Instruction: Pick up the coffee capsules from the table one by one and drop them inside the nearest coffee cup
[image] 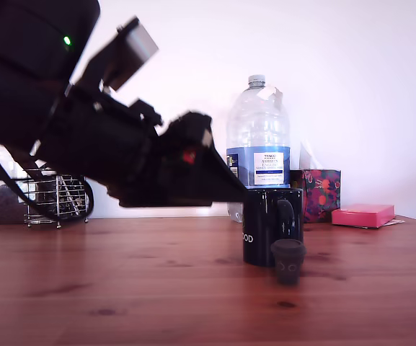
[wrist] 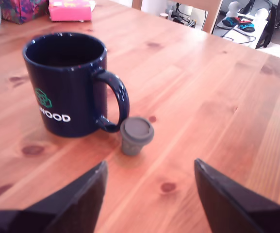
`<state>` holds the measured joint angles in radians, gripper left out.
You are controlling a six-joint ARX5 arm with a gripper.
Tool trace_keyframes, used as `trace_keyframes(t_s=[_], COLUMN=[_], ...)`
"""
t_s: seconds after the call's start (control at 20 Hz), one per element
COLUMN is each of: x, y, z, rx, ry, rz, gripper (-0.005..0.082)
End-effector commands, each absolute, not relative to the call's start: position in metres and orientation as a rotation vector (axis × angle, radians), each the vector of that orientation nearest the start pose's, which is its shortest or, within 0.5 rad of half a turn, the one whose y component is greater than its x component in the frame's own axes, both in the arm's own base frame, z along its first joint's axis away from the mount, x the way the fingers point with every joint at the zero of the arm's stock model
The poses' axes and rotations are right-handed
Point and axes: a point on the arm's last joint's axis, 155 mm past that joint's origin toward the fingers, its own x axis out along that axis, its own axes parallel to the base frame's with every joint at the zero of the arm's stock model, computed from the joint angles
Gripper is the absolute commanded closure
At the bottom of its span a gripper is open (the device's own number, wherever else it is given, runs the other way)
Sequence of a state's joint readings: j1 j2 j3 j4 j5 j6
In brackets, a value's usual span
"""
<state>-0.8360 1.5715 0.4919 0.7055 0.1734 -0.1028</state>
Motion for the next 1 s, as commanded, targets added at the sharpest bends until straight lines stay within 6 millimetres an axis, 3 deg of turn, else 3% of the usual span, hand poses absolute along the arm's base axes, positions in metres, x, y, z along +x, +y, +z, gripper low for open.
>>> trace_keyframes(t_s=[0.0,0.4,0.65,0.95], x=[0.259,0.28,0.301,0.31], y=[-0.342,-0.377,-0.389,-0.399], z=[0.086,0.062,0.052,0.045], rx=[0.035,0.077,0.08,0.075], ry=[0.414,0.468,0.566,0.641], rz=[-0.984,-0.95,-0.872,-0.848], gripper=[0.0176,0.0178,0.0179,0.0181])
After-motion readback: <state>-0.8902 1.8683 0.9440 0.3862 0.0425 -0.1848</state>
